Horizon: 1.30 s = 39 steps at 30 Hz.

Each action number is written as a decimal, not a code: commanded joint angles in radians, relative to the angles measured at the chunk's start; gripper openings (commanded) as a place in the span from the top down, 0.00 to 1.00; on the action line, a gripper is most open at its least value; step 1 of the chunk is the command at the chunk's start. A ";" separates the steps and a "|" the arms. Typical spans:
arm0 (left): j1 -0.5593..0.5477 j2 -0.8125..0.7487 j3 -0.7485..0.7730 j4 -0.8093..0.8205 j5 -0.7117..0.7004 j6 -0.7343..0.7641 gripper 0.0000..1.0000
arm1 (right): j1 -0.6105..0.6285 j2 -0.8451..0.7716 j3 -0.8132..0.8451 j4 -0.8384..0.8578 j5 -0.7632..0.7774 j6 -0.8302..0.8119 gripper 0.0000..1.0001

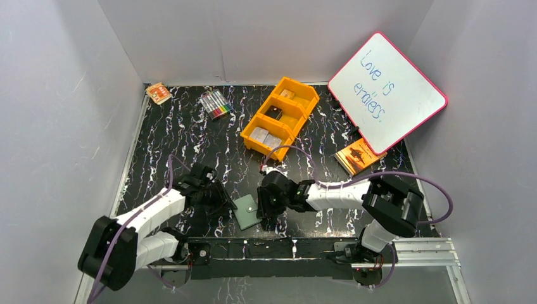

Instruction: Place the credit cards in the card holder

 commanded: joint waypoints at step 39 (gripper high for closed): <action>-0.070 0.058 0.016 0.328 0.134 -0.149 0.85 | 0.128 0.089 0.317 -0.359 0.328 -0.099 0.47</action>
